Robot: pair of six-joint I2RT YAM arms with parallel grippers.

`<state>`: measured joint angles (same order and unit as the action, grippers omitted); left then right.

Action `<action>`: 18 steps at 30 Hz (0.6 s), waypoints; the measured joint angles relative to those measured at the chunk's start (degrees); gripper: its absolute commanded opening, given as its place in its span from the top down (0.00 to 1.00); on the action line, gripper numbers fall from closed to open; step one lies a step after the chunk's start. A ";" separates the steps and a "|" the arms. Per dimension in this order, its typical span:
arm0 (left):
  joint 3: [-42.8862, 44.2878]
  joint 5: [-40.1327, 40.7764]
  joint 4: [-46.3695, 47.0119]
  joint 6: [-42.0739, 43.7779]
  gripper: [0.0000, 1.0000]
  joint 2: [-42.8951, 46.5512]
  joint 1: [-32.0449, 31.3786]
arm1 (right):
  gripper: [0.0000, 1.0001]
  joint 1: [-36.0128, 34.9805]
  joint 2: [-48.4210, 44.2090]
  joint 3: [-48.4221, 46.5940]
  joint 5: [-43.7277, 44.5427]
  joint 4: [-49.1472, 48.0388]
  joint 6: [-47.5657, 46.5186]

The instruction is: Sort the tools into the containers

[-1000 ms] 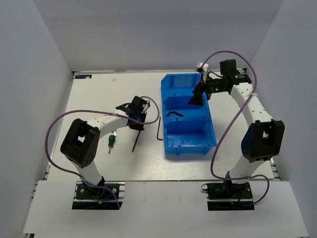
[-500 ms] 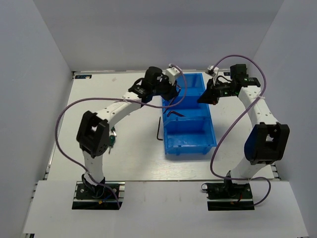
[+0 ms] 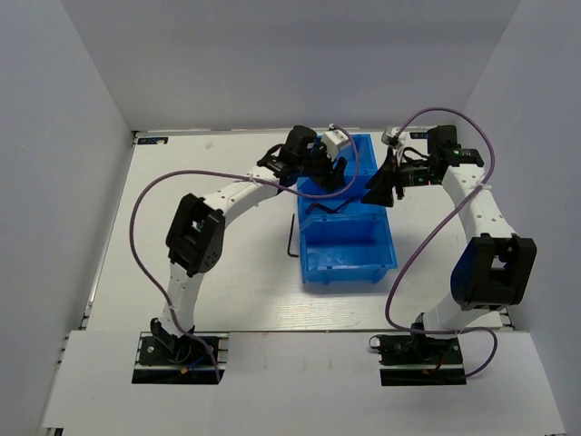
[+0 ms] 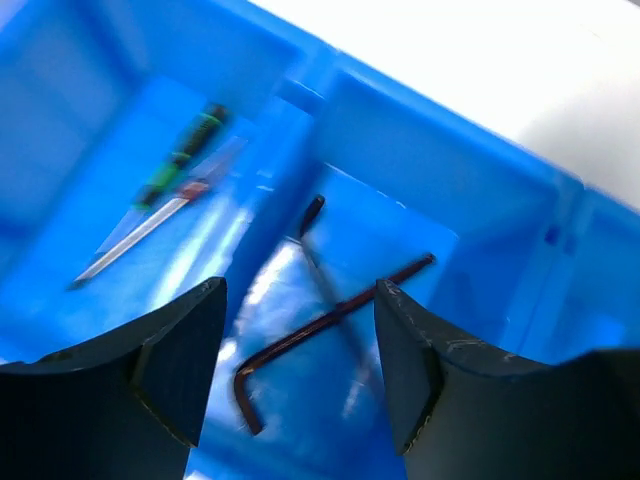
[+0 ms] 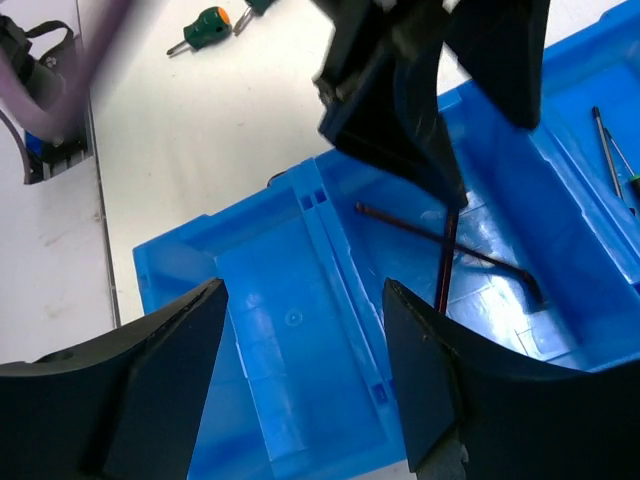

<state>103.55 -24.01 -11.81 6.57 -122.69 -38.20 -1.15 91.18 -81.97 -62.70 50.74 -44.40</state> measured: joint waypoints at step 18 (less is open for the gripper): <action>-21.79 28.92 -18.27 -21.09 0.51 18.10 -0.31 | 0.64 -0.07 2.36 -0.28 4.94 -6.75 9.55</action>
<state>81.76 4.91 -30.09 -14.52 -104.60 -38.50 -1.21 93.54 -82.26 -57.76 43.99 -34.85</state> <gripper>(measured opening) 0.493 0.349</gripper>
